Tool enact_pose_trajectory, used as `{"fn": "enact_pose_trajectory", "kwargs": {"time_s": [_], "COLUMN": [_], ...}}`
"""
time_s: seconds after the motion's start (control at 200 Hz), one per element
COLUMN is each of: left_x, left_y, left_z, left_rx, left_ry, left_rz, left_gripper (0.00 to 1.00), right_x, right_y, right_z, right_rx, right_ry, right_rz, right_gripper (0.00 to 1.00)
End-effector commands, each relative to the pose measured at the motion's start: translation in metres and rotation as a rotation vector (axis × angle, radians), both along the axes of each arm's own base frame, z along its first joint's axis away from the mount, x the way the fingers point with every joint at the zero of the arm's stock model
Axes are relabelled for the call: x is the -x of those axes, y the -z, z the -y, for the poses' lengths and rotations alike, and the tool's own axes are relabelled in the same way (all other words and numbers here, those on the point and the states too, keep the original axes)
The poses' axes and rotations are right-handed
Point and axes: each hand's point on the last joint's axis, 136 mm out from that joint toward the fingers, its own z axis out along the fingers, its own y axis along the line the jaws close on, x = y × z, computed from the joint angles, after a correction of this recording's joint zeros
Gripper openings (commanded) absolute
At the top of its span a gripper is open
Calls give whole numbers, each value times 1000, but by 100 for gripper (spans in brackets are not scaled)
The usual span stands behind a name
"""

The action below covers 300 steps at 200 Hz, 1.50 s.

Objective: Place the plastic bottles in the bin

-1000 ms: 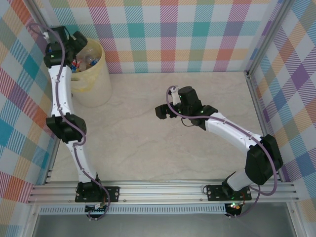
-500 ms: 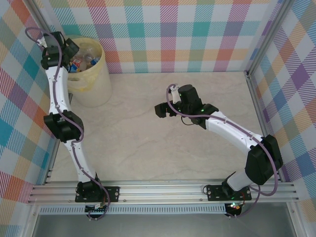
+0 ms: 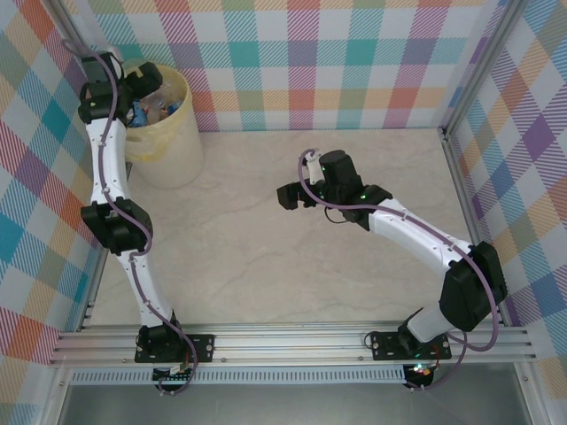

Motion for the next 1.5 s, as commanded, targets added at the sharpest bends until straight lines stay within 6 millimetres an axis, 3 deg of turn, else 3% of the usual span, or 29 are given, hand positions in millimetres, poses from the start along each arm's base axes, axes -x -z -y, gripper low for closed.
{"fn": "enact_pose_trajectory", "kwargs": {"time_s": [0.0, 0.235, 0.42, 0.565, 0.705, 0.73, 0.84, 0.945, 1.1, 1.345, 1.405, 1.495], "left_x": [7, 39, 89, 139, 190, 202, 242, 274, 304, 323, 322, 315], "left_y": [-13, -63, -111, -135, -125, -131, -112, -79, -10, 116, 137, 166], "left_z": [53, 74, 80, 85, 80, 80, 76, 66, 42, 6, -4, -3], "left_rx": [-5, 18, 33, 79, 134, 144, 179, 204, 183, 30, -19, -58], "left_ry": [216, 313, 281, 232, 128, 111, 44, -54, -227, -433, -479, -452], "left_rz": [25, 108, 187, 264, 305, 349, 375, 338, 233, -20, -43, -66], "left_gripper": [100, 100, 100, 100, 100, 100, 100, 100, 100, 100, 100, 100], "right_x": [0, 2, 4, 2, 2, 2, 7, 16, 27, 25, 18, 6], "right_y": [-9, -17, -34, -44, -50, -50, -50, -38, -8, 48, 62, 83], "right_z": [-2, 10, 34, 70, 122, 132, 184, 231, 275, 311, 309, 295], "right_rx": [-13, -13, -20, -12, 3, 7, 41, 62, 120, 273, 278, 224], "right_ry": [-2, 44, 130, 264, 458, 494, 670, 806, 920, 974, 922, 782], "right_rz": [6, 37, 125, 207, 288, 301, 357, 364, 345, 216, 184, 135], "right_gripper": [100, 100, 100, 100, 100, 100, 100, 100, 100, 100, 100, 100]}}
